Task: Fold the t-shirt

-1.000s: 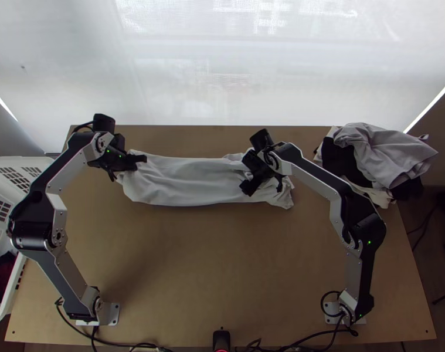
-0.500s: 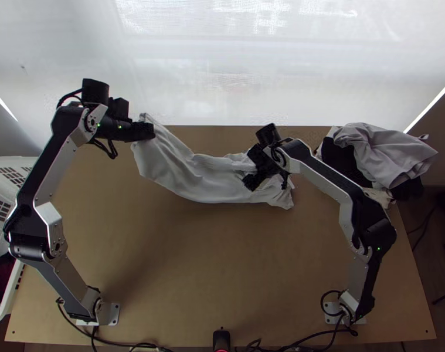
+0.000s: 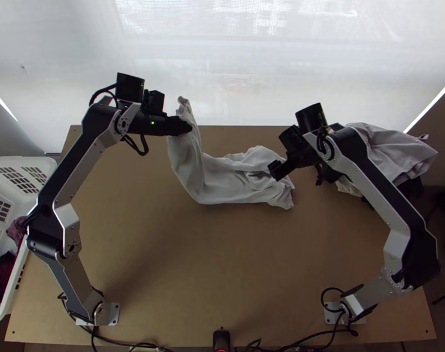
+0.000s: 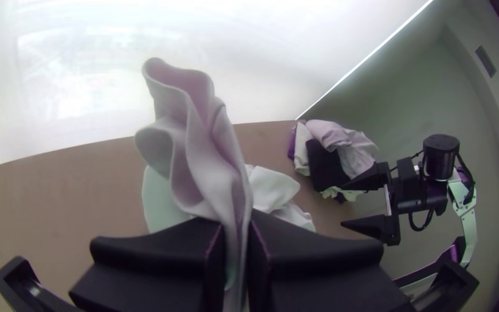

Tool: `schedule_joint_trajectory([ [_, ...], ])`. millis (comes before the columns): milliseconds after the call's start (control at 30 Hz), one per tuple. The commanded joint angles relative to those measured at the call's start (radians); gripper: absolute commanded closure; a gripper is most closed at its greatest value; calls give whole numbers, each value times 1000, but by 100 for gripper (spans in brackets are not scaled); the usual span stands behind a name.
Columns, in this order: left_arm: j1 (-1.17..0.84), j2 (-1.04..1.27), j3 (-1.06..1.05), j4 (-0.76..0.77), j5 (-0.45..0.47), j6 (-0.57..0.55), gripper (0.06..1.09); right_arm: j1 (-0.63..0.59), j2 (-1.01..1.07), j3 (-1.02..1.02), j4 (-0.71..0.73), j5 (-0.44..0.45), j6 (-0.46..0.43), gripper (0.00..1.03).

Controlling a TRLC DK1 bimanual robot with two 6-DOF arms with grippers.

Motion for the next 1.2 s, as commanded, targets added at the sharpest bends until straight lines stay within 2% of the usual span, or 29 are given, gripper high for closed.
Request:
schedule_joint_trajectory([
  [0, -96, 34, 13, 192, 3, -84, 105, -68, -129, -114, -25, -1, 2, 5],
  [133, -172, 54, 12, 270, 3, -52, 105, -93, -159, -162, -25, -1, -3, 5],
  [433, -314, 184, 18, 401, -18, -70, 105, -108, -182, -220, -25, -1, 5, 5],
  [1033, -389, 512, 245, 424, -27, -138, 105, -134, -224, -303, -26, -1, 2, 5],
  [1067, -399, 521, 245, 420, -29, -138, 102, -136, -219, -303, -25, -1, 2, 5],
  [1100, -409, 526, 245, 413, -24, -133, 87, -136, -211, -304, -20, -1, 0, 5],
  [1167, -412, 520, 245, 368, 0, -107, 42, -134, -199, -301, -9, -1, -1, 5],
])
